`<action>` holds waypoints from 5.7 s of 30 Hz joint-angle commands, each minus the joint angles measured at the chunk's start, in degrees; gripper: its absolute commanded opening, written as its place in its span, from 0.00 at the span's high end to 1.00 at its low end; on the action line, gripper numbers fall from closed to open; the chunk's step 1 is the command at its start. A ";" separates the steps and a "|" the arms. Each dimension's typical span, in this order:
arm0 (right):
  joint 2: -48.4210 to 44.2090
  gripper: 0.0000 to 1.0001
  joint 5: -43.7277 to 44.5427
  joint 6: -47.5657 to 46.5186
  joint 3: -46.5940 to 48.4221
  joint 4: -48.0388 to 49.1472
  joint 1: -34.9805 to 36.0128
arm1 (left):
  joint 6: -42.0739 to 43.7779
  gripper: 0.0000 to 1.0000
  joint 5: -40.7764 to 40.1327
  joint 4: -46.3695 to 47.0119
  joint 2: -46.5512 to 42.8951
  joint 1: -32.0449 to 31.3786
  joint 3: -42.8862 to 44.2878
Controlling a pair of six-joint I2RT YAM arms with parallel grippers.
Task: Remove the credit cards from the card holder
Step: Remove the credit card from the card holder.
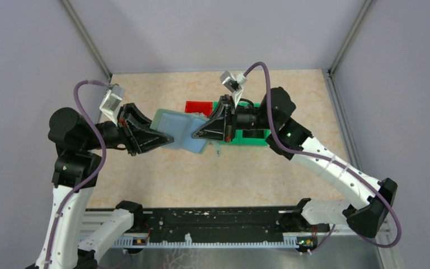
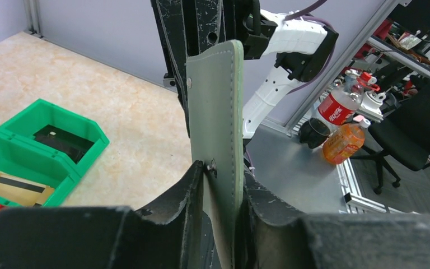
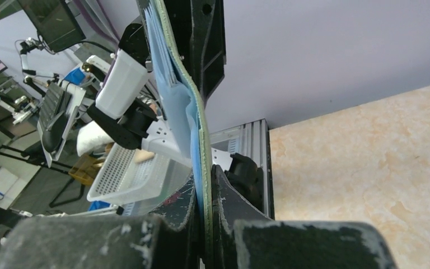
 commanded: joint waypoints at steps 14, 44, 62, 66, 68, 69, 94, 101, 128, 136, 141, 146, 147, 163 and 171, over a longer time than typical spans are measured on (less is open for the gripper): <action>-4.67 1.00 0.66 -2.49 -1.77 1.43 1.16 | 2.12 0.68 5.14 -0.57 -1.01 -0.20 1.75; -4.54 1.00 0.13 -6.46 -0.89 -2.64 1.10 | -11.46 0.72 13.85 11.62 -0.03 -0.20 -0.54; -4.33 1.00 1.35 -7.86 1.31 -6.08 0.99 | 8.57 0.87 0.57 -6.12 -0.91 -0.20 4.71; -4.40 1.00 2.01 -8.56 1.61 -7.04 0.95 | 8.51 0.85 1.56 -5.88 -1.18 -0.20 4.85; -4.41 1.00 2.19 -8.66 1.81 -7.37 0.74 | 9.30 0.88 0.39 -6.02 -1.33 -0.20 4.95; -4.41 1.00 2.28 -8.57 1.82 -7.51 0.58 | 10.05 0.90 -0.43 -6.34 -1.56 -0.20 5.10; 1.07 0.21 25.41 -1.93 1.22 4.39 11.65 | 13.07 1.00 -8.28 -5.21 -4.12 -0.20 -0.85; 1.79 0.44 36.61 -3.98 1.93 2.76 13.89 | 6.39 1.00 -6.21 -1.65 -4.77 -0.20 -2.13; -11.86 0.18 25.98 -4.30 -7.33 7.58 9.05 | 11.17 1.00 -7.45 -6.93 -2.72 -0.19 3.30; -4.33 0.01 33.27 -2.91 -3.51 7.62 13.48 | 11.79 1.00 -8.48 -5.23 -3.11 -0.20 1.58; -2.21 0.01 40.83 -4.09 -3.28 9.96 17.22 | 12.85 1.00 -8.34 -5.77 -3.37 -0.20 1.49; -1.39 0.12 44.76 -3.95 -2.63 10.98 17.62 | 13.11 1.00 -5.89 -6.12 -3.37 -0.19 1.24; -1.42 0.19 45.31 -3.82 -2.63 11.00 17.61 | 12.96 1.00 -5.29 -6.12 -3.46 -0.20 1.20; -6.29 1.00 48.44 -7.10 -7.11 11.30 17.61 | -0.33 0.78 6.66 2.02 -1.87 -0.20 1.31; -7.48 1.00 43.41 -6.00 -8.50 12.99 16.61 | -6.09 0.60 9.99 6.43 -0.45 -0.20 0.77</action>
